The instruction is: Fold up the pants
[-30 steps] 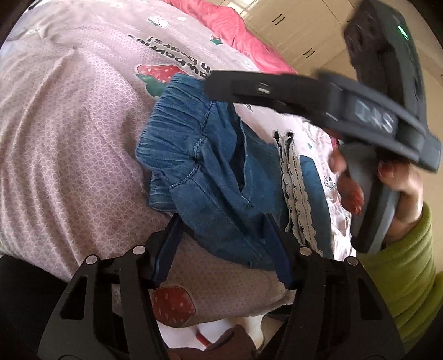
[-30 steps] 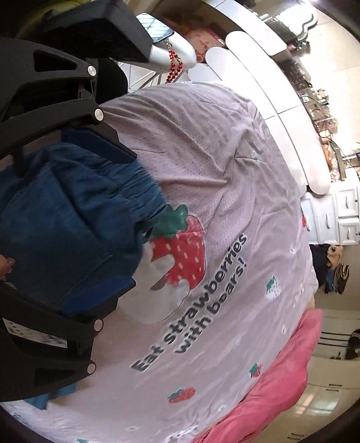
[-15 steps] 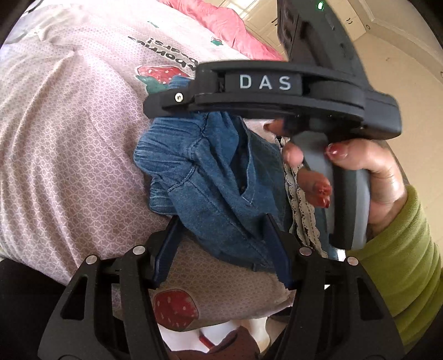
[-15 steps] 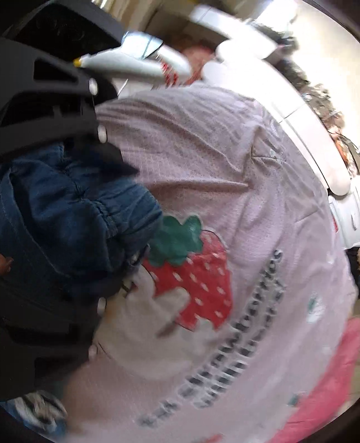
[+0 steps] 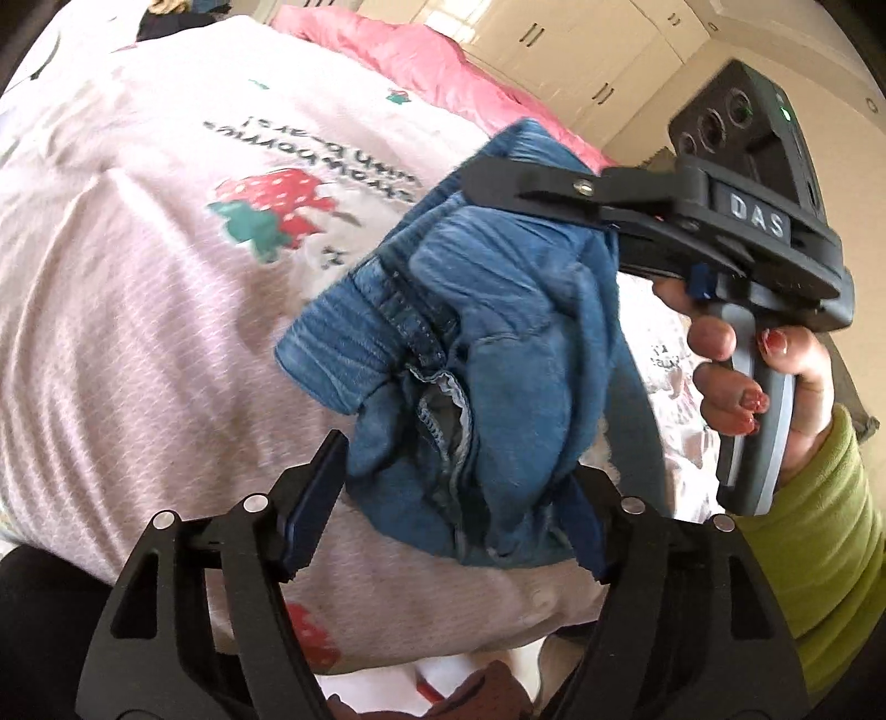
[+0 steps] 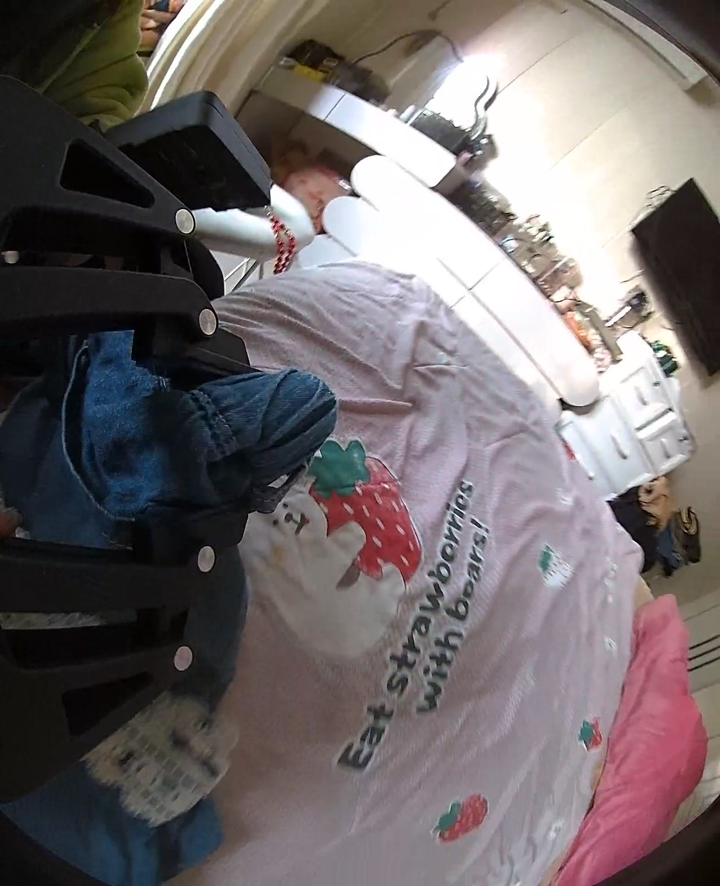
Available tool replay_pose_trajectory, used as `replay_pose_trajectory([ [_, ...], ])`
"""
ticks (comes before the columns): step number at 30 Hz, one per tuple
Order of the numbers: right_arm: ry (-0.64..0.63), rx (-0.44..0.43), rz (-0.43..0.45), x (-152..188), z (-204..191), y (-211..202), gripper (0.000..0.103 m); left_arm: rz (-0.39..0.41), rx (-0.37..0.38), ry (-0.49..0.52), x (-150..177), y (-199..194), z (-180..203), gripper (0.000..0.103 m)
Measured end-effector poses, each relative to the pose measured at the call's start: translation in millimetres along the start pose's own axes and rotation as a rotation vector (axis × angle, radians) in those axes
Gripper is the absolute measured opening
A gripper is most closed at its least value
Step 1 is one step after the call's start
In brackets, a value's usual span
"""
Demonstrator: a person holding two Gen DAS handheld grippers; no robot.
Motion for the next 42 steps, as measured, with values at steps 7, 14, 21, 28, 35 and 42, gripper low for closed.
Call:
replay_pose_trajectory([
  [7, 0.027, -0.024, 0.089, 16, 26, -53, 0.033, -0.023, 0.05, 0.056, -17, 16, 47, 0.063],
  [14, 0.071, -0.045, 0.161, 39, 61, -95, 0.035, -0.041, 0.068, 0.138, -24, 33, 89, 0.063],
  [21, 0.156, 0.014, 0.216, 76, 110, -128, 0.048, -0.108, 0.133, 0.274, -16, 62, 134, 0.063],
  [28, 0.248, 0.126, 0.281, 105, 138, -146, 0.051, -0.051, 0.156, 0.34, -14, 32, 136, 0.064],
  [35, 0.189, 0.346, 0.158, 114, 138, -121, 0.057, -0.158, -0.103, 0.319, 1, 67, 93, 0.064],
  [42, 0.208, 0.392, 0.176, 124, 146, -117, 0.067, -0.155, -0.112, 0.34, 14, 57, 92, 0.064],
])
Point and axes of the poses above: each gripper's, at about its wrist camera, not at the fingertips, and y roughly the way its jaws point, z to its right, x to its underside, the point moved 4 cm from there along y, roughly the way its jaws point, and after that the axes turned 5 degrees about y, right-handed, at the moved point
